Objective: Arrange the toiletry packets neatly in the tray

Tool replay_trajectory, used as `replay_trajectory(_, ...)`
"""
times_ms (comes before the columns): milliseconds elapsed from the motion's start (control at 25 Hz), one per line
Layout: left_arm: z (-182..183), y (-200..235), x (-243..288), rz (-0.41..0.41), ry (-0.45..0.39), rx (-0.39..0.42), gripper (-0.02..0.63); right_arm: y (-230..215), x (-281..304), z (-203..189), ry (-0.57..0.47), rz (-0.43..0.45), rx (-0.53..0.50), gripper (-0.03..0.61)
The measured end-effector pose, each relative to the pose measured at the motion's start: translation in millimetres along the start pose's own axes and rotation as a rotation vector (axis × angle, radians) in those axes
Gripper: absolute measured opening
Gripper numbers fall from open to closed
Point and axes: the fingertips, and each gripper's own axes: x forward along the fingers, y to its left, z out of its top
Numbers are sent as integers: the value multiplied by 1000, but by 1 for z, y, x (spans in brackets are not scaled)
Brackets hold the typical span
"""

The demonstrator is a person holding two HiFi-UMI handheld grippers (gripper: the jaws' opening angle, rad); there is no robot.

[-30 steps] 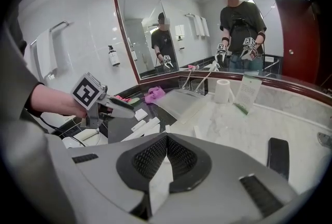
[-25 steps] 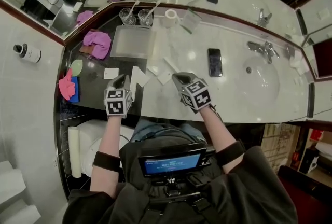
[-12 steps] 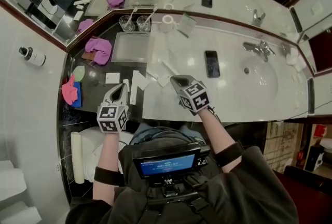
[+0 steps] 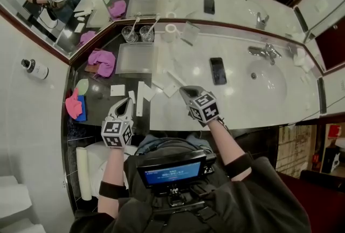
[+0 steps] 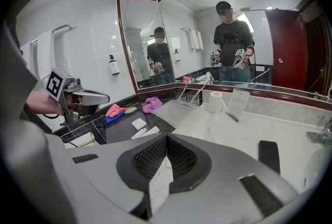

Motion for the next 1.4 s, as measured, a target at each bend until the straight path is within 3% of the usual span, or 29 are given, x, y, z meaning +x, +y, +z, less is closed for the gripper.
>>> replay_trajectory(360,1,8,5,-19,-5,-29,0,-1,8,-4,30,-14,5,5)
replay_trajectory(600,-5,17,8,-18,12,-45,0,-13,18,-14,72,-73,-8,30)
replay_trajectory(680,-8,17,10,-23,18,-48,0,-17,22,-18,117,-89,-37,46)
replay_trajectory(880,-12,16,20,-47,33,-56,0,-36,44,-34,268,-92,-143,167)
replay_trajectory(1120,-20,12,29,-75,57,-74,0,-67,77,-43,418,-102,-244,186)
replay_trajectory(1400,-28,25,41,-68,79,-98,0,-82,112,-67,583,-49,-263,192)
